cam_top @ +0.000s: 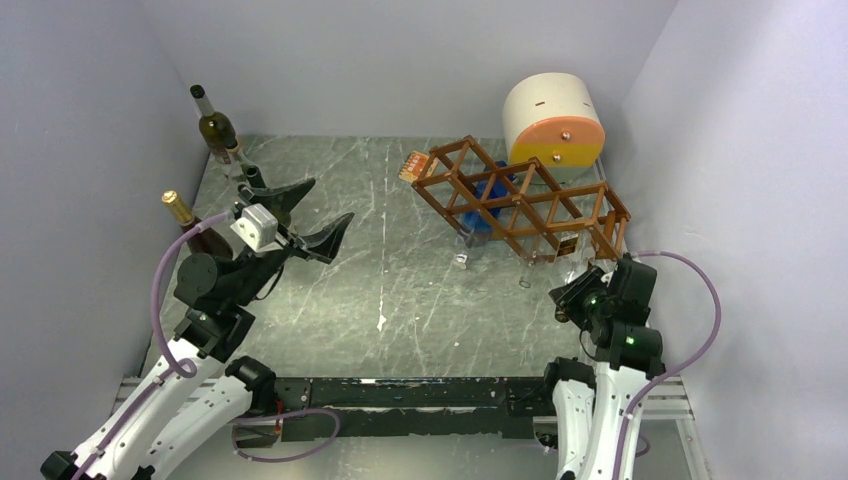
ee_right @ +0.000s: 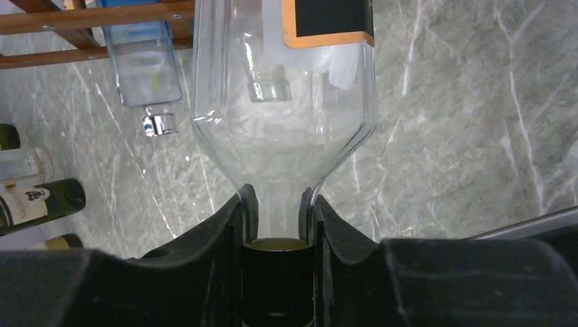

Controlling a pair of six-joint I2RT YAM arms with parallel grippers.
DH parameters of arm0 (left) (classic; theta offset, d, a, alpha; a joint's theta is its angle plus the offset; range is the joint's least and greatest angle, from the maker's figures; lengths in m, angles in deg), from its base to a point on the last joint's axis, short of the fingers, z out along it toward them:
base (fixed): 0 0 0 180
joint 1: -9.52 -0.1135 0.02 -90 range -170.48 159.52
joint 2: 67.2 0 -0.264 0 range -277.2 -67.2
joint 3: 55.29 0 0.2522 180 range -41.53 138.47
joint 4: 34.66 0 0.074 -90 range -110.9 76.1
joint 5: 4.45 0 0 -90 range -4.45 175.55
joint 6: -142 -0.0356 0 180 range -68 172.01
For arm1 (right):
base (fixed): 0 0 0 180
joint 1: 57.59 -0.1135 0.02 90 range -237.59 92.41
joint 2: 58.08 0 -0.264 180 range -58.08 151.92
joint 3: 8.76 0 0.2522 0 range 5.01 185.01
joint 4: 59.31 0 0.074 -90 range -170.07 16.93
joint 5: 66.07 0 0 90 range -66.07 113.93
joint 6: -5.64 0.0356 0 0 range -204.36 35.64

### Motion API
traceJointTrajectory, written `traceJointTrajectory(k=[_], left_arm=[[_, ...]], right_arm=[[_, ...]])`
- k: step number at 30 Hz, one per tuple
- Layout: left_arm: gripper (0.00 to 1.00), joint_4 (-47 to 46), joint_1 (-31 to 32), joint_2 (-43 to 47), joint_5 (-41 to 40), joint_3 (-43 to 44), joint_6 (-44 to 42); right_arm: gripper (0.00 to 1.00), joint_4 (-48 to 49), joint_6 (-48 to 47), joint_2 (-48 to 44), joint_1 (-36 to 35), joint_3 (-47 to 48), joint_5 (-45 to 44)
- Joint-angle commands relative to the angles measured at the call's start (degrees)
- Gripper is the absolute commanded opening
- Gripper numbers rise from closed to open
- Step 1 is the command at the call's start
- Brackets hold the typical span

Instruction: Take the wine bottle off the wine rack

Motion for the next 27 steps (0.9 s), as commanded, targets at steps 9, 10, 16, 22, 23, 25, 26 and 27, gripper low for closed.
traceJointTrajectory(k=[9,10,16,22,23,25,26,27], left_arm=[[0.93,-1.5,0.5,-0.5,0.1,0.6,0.5],[0.92,-1.5,0.5,-0.6,0.1,0.6,0.5],[0.93,-1.4,0.5,-1.1,0.7,0.8,0.7],[0.93,-0.9,0.5,-1.3,0.1,1.1,0.3],[0.93,-0.9,0.5,-1.3,0.1,1.1,0.2],[0.93,-0.9,0.5,-1.4,0.3,1.0,0.3],[0.93,-1.0,0.5,-1.5,0.4,1.0,0.4],[0.93,-1.0,0.5,-1.6,0.6,1.1,0.4]], right_arm=[[0.0,-5.9,2.8,-3.5,-0.1,10.1,3.0],[0.0,-6.3,2.8,-3.7,-0.1,10.9,2.5],[0.0,-8.7,0.9,-3.1,-0.1,12.4,2.8],[0.0,-12.2,-2.4,-1.7,-0.1,16.8,1.6],[0.0,-12.6,-2.9,-1.4,-0.1,17.6,1.4],[0.0,-13.8,-3.5,-1.0,-0.1,19.0,0.6],[0.0,-14.4,-3.9,-0.8,-0.1,19.3,0.7],[0.0,-15.4,-4.3,-0.5,-0.1,19.6,0.8]])
